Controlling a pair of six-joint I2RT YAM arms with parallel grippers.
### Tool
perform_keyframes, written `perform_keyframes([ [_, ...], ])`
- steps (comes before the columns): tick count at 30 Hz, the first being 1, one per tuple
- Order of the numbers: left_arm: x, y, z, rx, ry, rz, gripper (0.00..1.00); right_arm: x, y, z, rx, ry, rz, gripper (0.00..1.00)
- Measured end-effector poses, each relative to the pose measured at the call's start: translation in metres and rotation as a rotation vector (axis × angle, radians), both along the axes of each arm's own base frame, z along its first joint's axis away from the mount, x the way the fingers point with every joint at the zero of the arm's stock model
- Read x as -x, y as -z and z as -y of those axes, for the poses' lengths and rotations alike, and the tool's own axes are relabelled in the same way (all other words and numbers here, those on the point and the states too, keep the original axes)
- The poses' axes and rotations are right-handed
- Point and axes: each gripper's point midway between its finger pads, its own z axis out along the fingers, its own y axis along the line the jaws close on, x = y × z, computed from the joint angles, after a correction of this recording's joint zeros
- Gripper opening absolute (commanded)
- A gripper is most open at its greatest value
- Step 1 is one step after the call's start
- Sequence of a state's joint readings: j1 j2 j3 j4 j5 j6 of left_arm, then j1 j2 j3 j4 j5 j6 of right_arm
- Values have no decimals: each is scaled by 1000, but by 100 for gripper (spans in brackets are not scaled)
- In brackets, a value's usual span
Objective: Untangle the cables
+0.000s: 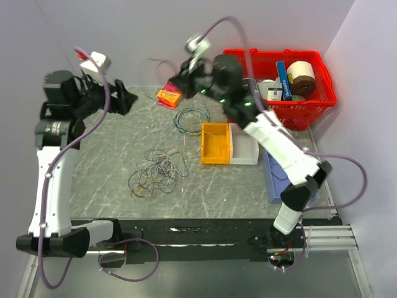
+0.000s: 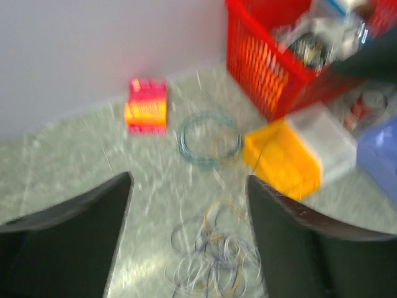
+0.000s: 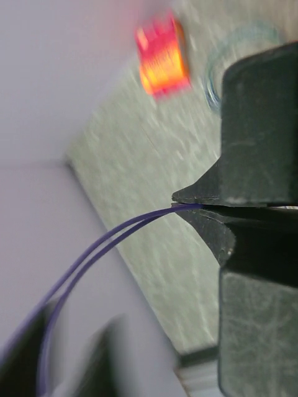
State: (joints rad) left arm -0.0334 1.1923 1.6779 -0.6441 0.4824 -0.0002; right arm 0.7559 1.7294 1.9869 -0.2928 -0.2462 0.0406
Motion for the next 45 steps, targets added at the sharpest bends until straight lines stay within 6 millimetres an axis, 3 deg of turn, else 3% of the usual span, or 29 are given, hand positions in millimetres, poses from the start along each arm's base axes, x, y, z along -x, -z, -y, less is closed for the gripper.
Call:
perform_keyframes([
  [3, -8, 47, 6, -25, 51, -106, 96, 8, -66, 38, -53, 68, 115, 0],
  [7, -4, 91, 17, -36, 141, -195, 96, 38, -152, 101, -152, 167, 272, 0],
  [9, -4, 113, 19, -41, 165, -230, 96, 50, -181, 137, -186, 241, 326, 0],
  [12, -2, 154, 19, -57, 170, -308, 96, 54, -190, 193, -187, 377, 343, 0],
  [15, 3, 198, 14, -89, 159, -391, 96, 46, -155, 255, -117, 570, 276, 0],
  [19, 12, 242, 6, -138, 139, -472, 96, 37, -72, 316, 6, 774, 100, 0],
  [23, 18, 269, 1, -166, 129, -516, 96, 42, 26, 374, 104, 960, -127, 0],
  [27, 22, 282, -3, -189, 126, -534, 96, 59, 106, 430, 133, 1141, -321, 0],
  [30, 21, 283, -3, -200, 130, -522, 96, 71, 151, 449, 118, 1199, -432, 0],
  [33, 18, 282, -3, -206, 131, -508, 96, 74, 188, 451, 91, 1202, -526, 0],
  [39, 18, 282, -4, -213, 136, -502, 96, 75, 238, 453, 38, 1221, -692, 1],
  [41, 18, 282, -4, -219, 139, -498, 96, 71, 248, 457, 17, 1242, -739, 38],
  [43, 18, 282, -4, -222, 142, -498, 96, 67, 262, 459, -9, 1264, -794, 66],
  [45, 19, 282, -4, -225, 143, -498, 96, 67, 281, 459, -21, 1278, -852, 83],
])
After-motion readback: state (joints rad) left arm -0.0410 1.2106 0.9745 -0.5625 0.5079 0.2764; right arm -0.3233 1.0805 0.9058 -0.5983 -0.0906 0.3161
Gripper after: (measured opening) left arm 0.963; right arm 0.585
